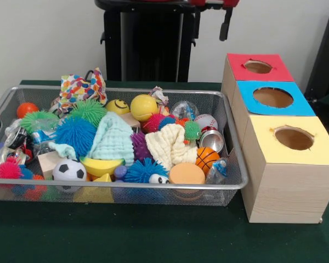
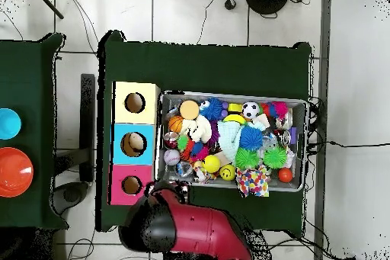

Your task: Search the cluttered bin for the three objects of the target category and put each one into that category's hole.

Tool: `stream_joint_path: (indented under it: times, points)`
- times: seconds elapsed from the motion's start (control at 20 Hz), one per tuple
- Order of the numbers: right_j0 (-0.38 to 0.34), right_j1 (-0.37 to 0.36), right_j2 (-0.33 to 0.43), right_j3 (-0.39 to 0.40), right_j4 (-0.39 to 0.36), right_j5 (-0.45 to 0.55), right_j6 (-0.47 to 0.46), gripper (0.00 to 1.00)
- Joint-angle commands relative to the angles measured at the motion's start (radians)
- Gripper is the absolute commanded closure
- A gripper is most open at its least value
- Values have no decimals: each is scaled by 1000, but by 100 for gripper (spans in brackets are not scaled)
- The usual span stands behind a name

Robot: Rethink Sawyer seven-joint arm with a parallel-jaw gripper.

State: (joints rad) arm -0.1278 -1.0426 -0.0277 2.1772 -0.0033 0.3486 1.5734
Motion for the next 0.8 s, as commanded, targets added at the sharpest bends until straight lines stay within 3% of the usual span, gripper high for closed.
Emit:
stream_joint_path:
  times: [0.05, 0.8]
  points:
    - [-51, 63, 43, -50, -28, -78, 118, 0]
    - [-92, 130, 77, -59, -41, -190, 113, 0]
